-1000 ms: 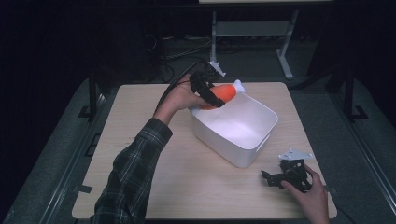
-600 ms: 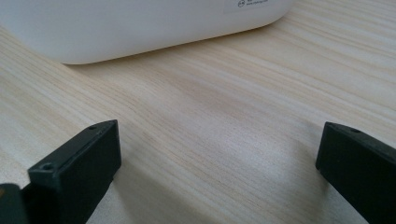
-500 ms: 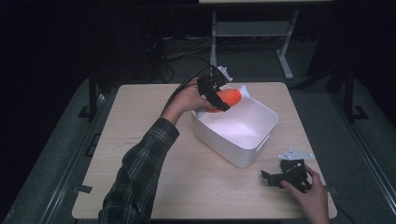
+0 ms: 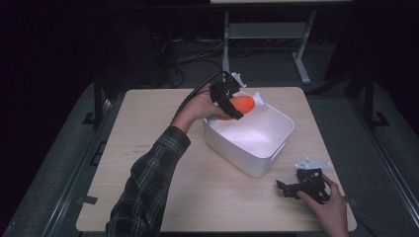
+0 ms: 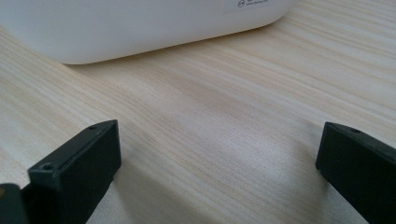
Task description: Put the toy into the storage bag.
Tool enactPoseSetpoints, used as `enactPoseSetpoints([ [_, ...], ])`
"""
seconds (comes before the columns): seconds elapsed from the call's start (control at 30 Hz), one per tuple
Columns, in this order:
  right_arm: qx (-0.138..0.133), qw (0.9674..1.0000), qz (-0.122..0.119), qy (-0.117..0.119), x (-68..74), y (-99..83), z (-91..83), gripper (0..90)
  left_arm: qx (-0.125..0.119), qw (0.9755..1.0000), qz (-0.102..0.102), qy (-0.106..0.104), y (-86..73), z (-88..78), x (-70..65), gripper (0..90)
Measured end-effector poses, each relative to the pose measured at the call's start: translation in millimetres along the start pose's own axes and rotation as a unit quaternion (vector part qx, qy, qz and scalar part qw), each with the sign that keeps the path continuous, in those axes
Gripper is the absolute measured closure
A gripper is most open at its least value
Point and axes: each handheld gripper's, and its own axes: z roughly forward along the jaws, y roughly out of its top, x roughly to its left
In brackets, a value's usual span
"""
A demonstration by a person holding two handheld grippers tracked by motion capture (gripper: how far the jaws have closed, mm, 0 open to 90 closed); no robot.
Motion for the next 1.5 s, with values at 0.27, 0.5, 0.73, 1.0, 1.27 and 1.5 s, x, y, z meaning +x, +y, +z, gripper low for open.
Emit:
enactPoseSetpoints([
  [0.27,0.0,1.0,0.0,0.0,0.0,0.0,0.0,0.0,-0.007,1.0,0.002,0.005,0.8,-1.2,-0.2,15.2],
  [0.5,0.0,1.0,-0.001,0.0,-0.1,0.0,0.0,0.0,-0.008,0.9999,0.002,0.01,0.6,-7.1,-2.1,14.7],
  [0.73,0.0,1.0,-0.001,0.0,-0.1,0.0,0.0,0.0,-0.019,0.9997,-0.004,0.013,-4.9,-22.2,-4.4,14.8],
  [1.0,-0.001,1.0,-0.001,0.001,-0.1,-0.1,0.1,0.0,-0.03,0.9993,-0.009,0.022,-19.3,-43.1,-9.8,14.8],
  [1.27,0.0,1.0,0.0,0.001,0.0,0.0,0.1,0.0,-0.043,0.9983,-0.021,0.033,-42.8,-60.8,-15.8,14.9],
  [1.5,-0.001,1.0,-0.002,0.0,-0.2,-0.1,0.1,0.0,-0.059,0.9963,-0.04,0.048,-72.0,-75.5,-23.8,15.0],
])
